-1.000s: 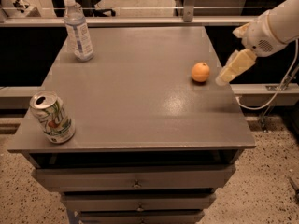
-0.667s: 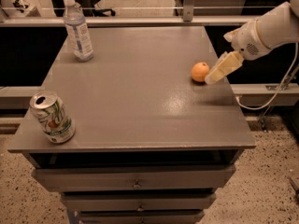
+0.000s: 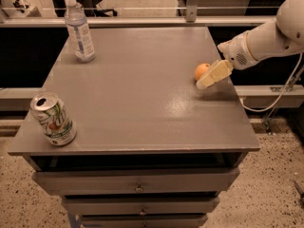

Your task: Move orange near blue plastic bottle

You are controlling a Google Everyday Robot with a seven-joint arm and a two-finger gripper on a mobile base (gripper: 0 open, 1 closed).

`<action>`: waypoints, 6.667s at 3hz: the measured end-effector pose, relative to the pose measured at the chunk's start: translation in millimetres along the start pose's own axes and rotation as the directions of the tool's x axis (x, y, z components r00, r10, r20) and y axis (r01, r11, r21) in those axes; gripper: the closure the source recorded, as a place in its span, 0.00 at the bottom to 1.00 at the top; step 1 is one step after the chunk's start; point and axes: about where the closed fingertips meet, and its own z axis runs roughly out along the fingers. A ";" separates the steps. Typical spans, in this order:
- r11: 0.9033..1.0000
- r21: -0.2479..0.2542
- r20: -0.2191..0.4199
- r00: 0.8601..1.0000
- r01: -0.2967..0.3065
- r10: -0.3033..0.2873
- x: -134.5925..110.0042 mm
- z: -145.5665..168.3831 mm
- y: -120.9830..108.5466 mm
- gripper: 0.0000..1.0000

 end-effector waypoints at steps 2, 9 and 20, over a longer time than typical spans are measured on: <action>1.000 -0.020 0.020 1.000 -0.021 0.022 6.3 16.1 4.8 0.41; 0.972 -0.160 0.360 0.927 0.174 -0.107 -220.9 103.3 86.4 1.00; 0.978 -0.152 0.311 0.946 0.146 -0.093 -264.7 249.2 105.0 0.00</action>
Offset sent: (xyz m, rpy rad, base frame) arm 0.0007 0.0052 -0.0172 0.0470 0.0099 -0.0050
